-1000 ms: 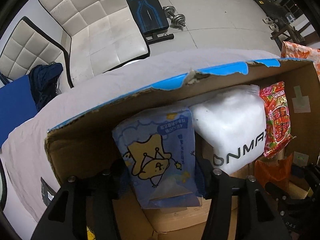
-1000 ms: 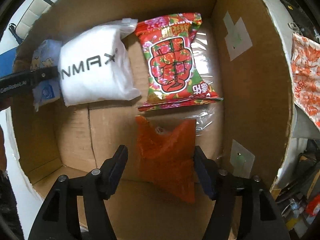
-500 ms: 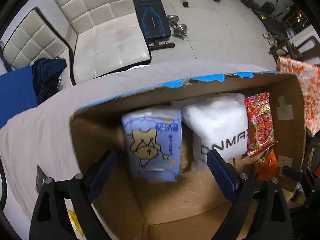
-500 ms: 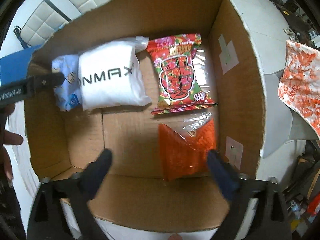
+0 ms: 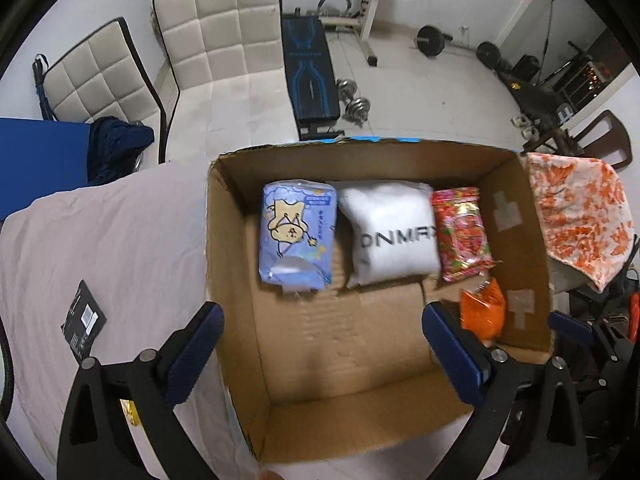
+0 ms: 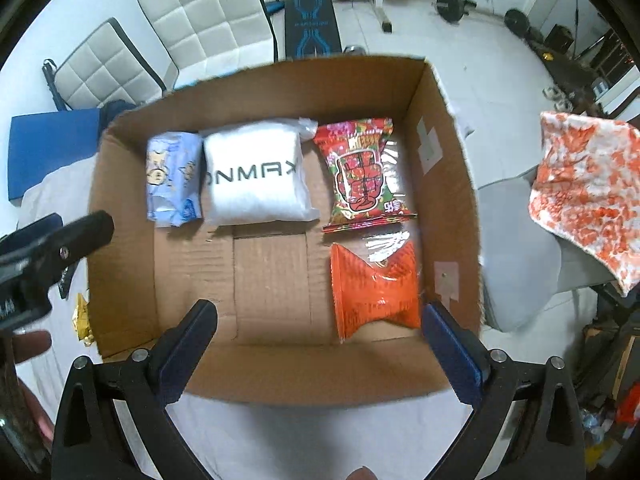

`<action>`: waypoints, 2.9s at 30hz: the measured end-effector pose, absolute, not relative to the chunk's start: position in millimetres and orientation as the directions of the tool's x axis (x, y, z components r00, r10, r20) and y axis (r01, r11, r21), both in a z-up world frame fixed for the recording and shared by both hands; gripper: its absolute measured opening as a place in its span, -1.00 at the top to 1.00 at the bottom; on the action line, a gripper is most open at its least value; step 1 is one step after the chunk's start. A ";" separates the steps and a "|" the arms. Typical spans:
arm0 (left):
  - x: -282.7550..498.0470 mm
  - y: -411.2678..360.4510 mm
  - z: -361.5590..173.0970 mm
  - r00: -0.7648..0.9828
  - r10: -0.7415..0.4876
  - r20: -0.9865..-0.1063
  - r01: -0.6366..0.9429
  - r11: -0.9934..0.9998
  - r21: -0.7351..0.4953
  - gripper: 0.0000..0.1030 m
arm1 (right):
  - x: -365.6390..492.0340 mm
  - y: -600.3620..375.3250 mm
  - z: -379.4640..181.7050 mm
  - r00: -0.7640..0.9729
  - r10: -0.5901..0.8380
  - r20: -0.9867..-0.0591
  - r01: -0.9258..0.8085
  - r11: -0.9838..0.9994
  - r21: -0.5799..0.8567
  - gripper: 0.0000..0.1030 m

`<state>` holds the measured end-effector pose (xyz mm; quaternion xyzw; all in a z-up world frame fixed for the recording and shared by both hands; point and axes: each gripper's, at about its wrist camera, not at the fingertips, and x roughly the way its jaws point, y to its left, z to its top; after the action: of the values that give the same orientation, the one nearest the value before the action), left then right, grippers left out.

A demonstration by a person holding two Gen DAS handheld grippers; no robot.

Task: Organize snacks
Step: 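Release the blue pack with left tool while right tool releases orange bag in box, then grasp the black pack with left tool while right tool grasps yellow panda bag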

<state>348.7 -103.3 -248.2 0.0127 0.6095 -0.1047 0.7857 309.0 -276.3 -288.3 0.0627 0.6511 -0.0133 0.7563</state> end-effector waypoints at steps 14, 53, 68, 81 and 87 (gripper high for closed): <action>269.2 -91.6 -182.3 0.339 -0.215 -0.916 0.198 0.968 -0.154 -0.98 | 231.0 -270.2 -212.8 0.282 0.024 -0.959 0.116 0.991 0.060 -1.00; 230.4 295.7 -310.3 0.089 0.278 -0.957 -0.299 0.924 0.240 -0.98 | 293.0 142.1 -382.6 -0.107 0.188 -0.976 -0.266 0.941 0.211 -0.92; 316.7 281.5 -349.5 0.094 0.178 -0.980 -0.085 0.982 0.170 -0.98 | 328.6 103.7 -420.6 -0.194 0.039 -0.980 -0.288 0.953 0.095 -0.34; 385.1 224.6 -439.9 -0.078 0.071 -0.994 0.248 0.968 0.049 -0.93 | 337.0 71.5 -382.0 -0.152 0.135 -0.979 -0.156 0.975 0.159 -0.93; 373.2 240.8 -431.5 -0.074 0.012 -0.997 0.017 1.000 0.011 -0.15 | 325.7 105.2 -387.7 -0.140 0.035 -0.990 -0.284 0.956 0.074 -0.92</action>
<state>373.2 240.8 -431.5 0.0098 0.7328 -0.0016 0.6804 325.7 105.2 -387.7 -0.0836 0.7449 0.1229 0.6504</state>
